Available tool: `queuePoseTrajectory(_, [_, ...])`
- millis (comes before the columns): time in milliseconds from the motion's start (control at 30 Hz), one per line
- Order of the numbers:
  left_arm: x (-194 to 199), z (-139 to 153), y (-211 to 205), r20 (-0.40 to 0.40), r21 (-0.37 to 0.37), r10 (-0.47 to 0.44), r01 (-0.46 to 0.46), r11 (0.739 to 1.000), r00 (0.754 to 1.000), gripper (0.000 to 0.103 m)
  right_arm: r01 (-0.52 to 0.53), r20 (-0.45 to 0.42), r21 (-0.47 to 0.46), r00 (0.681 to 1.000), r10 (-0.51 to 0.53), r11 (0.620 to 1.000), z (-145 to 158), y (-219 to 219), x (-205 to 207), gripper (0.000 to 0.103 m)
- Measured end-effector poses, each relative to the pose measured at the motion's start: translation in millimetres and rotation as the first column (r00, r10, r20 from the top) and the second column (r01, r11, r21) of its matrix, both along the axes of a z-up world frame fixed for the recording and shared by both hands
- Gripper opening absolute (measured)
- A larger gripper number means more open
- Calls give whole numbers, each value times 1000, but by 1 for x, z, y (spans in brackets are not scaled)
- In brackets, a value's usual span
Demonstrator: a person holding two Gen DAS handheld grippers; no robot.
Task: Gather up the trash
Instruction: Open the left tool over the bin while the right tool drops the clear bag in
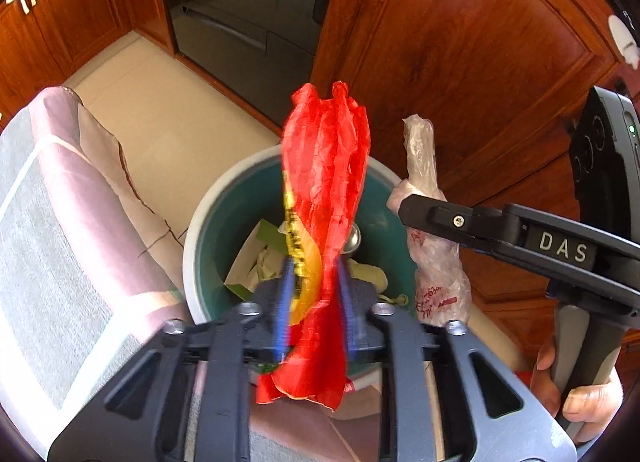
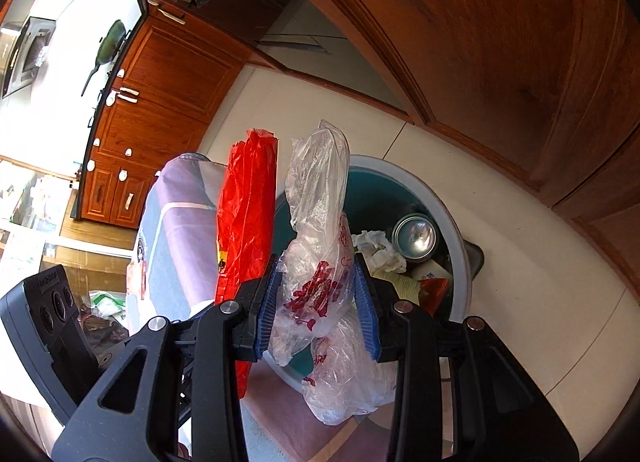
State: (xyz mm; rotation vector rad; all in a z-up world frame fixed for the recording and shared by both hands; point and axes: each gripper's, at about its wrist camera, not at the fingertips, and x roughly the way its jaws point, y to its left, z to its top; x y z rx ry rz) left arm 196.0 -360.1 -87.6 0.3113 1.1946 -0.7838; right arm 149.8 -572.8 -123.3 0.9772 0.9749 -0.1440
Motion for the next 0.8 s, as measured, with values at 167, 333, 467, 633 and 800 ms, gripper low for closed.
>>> queuePoseTrajectory(167, [8,-6,-1,-37,-20,3,-3,1000,999,56,-2,-15,-9,1000,2,1000,-4,0,9,35])
queuePoseTrajectory(333, [1,-3,5,-30,-20,15,-15,1000,999,85,-11,-32,-8,999,11,1000,-9,7,14,57])
queuePoseTrajectory(467, [0,-4,12,-15,-13,34,-34,999,999,96,-3,-50,7,999,3,1000,-13,9,14,71])
queuePoseTrajectory(633, [5,-2,22,-30,-10,53,-53,999,998,98,3,-72,6,997,-3,1000,-15,10,12,76])
queuePoseTrajectory(800, [2,3,31,-39,-8,59,-59,998,997,98,5,-90,3,996,-5,1000,-11,11,8,81])
